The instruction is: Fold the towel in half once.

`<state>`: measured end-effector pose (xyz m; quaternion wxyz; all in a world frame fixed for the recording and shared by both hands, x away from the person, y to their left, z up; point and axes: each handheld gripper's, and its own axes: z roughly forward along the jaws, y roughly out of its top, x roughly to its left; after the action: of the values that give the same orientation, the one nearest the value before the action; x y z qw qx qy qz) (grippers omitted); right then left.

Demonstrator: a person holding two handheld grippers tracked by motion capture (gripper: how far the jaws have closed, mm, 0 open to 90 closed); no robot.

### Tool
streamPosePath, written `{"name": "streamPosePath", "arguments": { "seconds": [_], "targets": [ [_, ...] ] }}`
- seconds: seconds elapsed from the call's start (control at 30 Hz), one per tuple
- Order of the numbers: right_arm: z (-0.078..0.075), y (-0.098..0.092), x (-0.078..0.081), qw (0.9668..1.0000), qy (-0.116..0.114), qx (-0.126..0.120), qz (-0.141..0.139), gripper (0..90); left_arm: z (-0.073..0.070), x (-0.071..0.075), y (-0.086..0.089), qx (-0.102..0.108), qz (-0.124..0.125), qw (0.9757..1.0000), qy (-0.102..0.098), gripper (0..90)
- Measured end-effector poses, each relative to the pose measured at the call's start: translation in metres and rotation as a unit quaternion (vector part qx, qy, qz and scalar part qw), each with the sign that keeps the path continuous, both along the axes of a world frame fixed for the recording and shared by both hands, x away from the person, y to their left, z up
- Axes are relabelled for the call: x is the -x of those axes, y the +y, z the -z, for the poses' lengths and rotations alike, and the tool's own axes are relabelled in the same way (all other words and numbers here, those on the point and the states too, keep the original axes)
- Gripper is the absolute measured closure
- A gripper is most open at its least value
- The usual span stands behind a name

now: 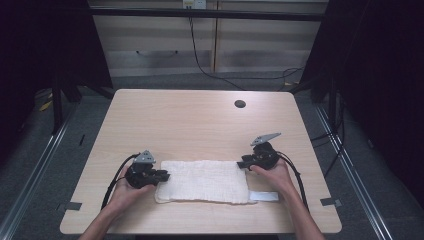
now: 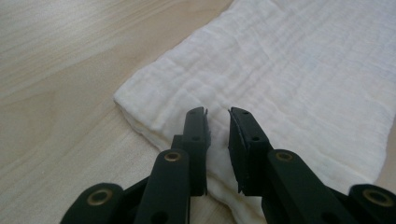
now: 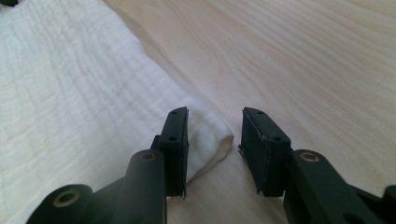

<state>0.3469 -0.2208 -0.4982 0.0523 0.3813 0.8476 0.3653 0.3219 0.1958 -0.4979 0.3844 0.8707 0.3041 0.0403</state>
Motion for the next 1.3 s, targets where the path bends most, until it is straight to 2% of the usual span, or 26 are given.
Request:
{"name": "streamPosePath", "arguments": {
  "seconds": [0.13, 0.23, 0.3, 0.43, 0.47, 0.57, 0.7, 0.73, 0.8, 0.83, 0.87, 0.9, 0.97, 1.07, 1.13, 1.3],
  "targets": [
    [0.001, 0.002, -0.002, 1.0, -0.001, -0.003, 0.002, 62.5, 0.0, 0.0, 0.0, 0.001, 0.0, 1.0, 0.0, 76.7],
    [0.002, 0.005, -0.002, 0.9998, 0.005, -0.007, -0.017, 80.7, 0.001, 0.001, 0.001, 0.006, -0.001, 1.0, -0.002, 76.7],
    [0.003, 0.005, 0.0, 0.9998, 0.0, -0.006, -0.019, 86.6, 0.001, 0.001, 0.002, 0.003, 0.0, 1.0, -0.001, 76.7],
    [0.004, 0.003, 0.001, 0.9997, 0.006, -0.019, -0.013, 88.0, 0.0, 0.003, 0.004, 0.004, 0.004, 1.0, 0.002, 76.4],
    [0.006, 0.001, 0.001, 0.9996, 0.005, -0.026, -0.01, 88.1, -0.001, 0.004, 0.004, 0.001, 0.006, 1.0, 0.002, 74.1],
    [0.006, 0.001, 0.0, 0.9997, 0.003, -0.025, -0.007, 88.2, -0.005, 0.006, 0.005, -0.013, 0.013, 0.9998, -0.001, 70.0],
    [0.006, 0.002, 0.0, 0.9996, 0.005, -0.025, -0.006, 88.2, -0.017, -0.005, 0.012, 0.014, -0.003, 0.9999, -0.005, 67.8],
    [0.006, 0.001, 0.0, 0.9995, 0.005, -0.029, -0.007, 88.2, -0.02, -0.009, 0.014, 0.022, -0.007, 0.9997, 0.002, 67.0],
    [0.006, 0.001, 0.0, 0.9996, 0.004, -0.029, -0.006, 88.2, -0.023, -0.019, 0.017, 0.022, -0.016, 0.9996, -0.003, 66.0],
    [0.006, 0.002, 0.0, 0.9997, 0.005, -0.025, -0.005, 88.2, -0.022, -0.028, 0.018, 0.017, -0.032, 0.9993, -0.006, 65.8],
    [0.007, 0.002, 0.0, 0.9995, 0.004, -0.03, -0.005, 88.2, -0.022, -0.028, 0.018, 0.017, -0.032, 0.9993, -0.006, 65.8],
    [0.007, 0.002, 0.0, 0.9995, 0.004, -0.03, -0.005, 88.2, -0.02, -0.033, 0.019, 0.013, -0.044, 0.9989, -0.007, 65.8],
    [0.007, 0.001, 0.0, 0.9995, 0.003, -0.03, -0.004, 88.2, -0.014, -0.04, 0.019, 0.025, -0.048, 0.9985, 0.006, 62.8],
    [0.007, 0.001, 0.0, 0.9994, 0.003, -0.033, -0.004, 88.2, -0.008, -0.045, 0.017, 0.025, -0.043, 0.9986, 0.017, 53.6],
    [0.007, 0.001, -0.001, 0.9994, 0.003, -0.033, -0.004, 88.2, -0.006, -0.046, 0.013, 0.008, -0.03, 0.9993, 0.019, 53.7],
    [0.009, 0.001, -0.002, 0.9992, 0.003, -0.039, -0.002, 88.1, -0.001, -0.051, 0.007, 0.005, -0.024, 0.9996, 0.017, 54.4]
  ]
}}
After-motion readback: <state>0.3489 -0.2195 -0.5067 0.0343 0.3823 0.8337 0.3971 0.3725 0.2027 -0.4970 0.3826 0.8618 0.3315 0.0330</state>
